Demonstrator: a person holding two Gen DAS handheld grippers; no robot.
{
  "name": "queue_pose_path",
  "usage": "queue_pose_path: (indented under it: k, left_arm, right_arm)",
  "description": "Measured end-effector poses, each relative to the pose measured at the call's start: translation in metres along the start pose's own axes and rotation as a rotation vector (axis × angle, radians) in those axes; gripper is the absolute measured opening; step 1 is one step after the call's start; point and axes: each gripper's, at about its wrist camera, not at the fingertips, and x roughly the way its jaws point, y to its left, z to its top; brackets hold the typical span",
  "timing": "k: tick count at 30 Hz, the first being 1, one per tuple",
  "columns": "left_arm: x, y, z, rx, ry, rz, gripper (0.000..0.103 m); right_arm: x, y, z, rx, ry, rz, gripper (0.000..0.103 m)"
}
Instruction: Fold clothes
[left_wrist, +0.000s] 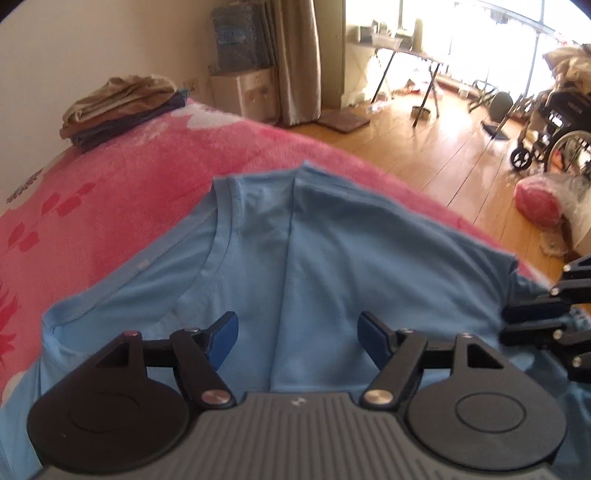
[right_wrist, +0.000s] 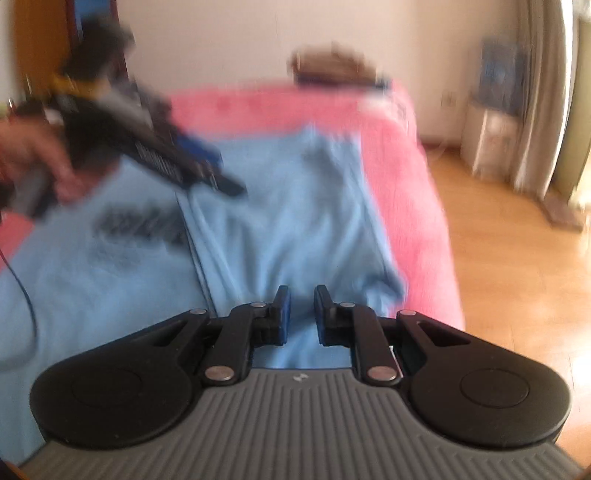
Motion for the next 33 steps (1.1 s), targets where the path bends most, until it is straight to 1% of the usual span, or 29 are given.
queue_pose_path:
  k: [2,5,6,9,12,13,15,18,19,21,23,25,27,29,31,33]
  left_arm:
    - [-0.002,0.002,-0.002,-0.020,-0.006,0.009,0.073]
    - [-0.014,0.006,0.000,-0.028,-0.019,0.018,0.073]
    - [-0.019,0.007,0.001,-0.028,-0.023,0.022,0.073]
    - [-0.035,0.008,0.005,0.006,-0.028,0.049,0.073]
    - [-0.056,0.013,0.006,0.049,-0.016,0.084,0.073]
    - [-0.063,0.017,0.006,0.067,-0.010,0.101,0.073]
    - [-0.086,0.029,0.005,0.095,0.002,0.159,0.073]
    - [-0.124,0.053,0.000,0.098,0.019,0.239,0.073]
    - [-0.136,0.062,-0.002,0.089,0.022,0.266,0.074]
    - [-0.160,0.078,-0.011,0.041,0.027,0.314,0.076]
    - [-0.181,0.089,-0.025,-0.046,0.016,0.339,0.077]
    - [-0.201,0.096,-0.044,-0.147,-0.004,0.352,0.078]
    - [-0.217,0.100,-0.065,-0.242,-0.034,0.342,0.080]
    - [-0.230,0.100,-0.088,-0.323,-0.063,0.320,0.081]
    - [-0.239,0.098,-0.111,-0.389,-0.081,0.292,0.084]
    - [-0.245,0.099,-0.134,-0.463,-0.088,0.269,0.085]
  right_arm:
    - [0.000,0.003,-0.005,-0.020,0.002,-0.012,0.013]
    - [-0.018,0.003,0.003,0.005,-0.063,-0.012,0.013]
    - [-0.023,0.001,0.004,0.017,-0.078,-0.025,0.013]
    - [-0.028,-0.012,0.008,0.064,-0.098,-0.068,0.013]
    - [-0.028,-0.023,0.011,0.109,-0.095,-0.073,0.013]
    - [-0.031,-0.021,0.010,0.111,-0.098,-0.046,0.013]
    - [-0.035,-0.013,0.008,0.098,-0.101,0.012,0.013]
    - [-0.033,0.011,0.002,0.029,-0.082,0.092,0.013]
    - [-0.029,0.020,0.000,-0.003,-0.072,0.093,0.013]
    - [-0.018,0.037,-0.006,-0.070,-0.035,0.088,0.013]
    - [0.001,0.049,-0.015,-0.126,0.036,0.062,0.013]
    - [-0.004,0.057,-0.011,-0.159,0.025,0.035,0.013]
    - [-0.018,0.062,-0.003,-0.156,-0.011,0.014,0.013]
    - [-0.031,0.062,0.005,-0.122,-0.029,0.004,0.013]
    - [-0.035,0.061,0.011,-0.097,-0.022,-0.009,0.013]
    - [-0.023,0.061,0.010,-0.062,0.017,0.000,0.013]
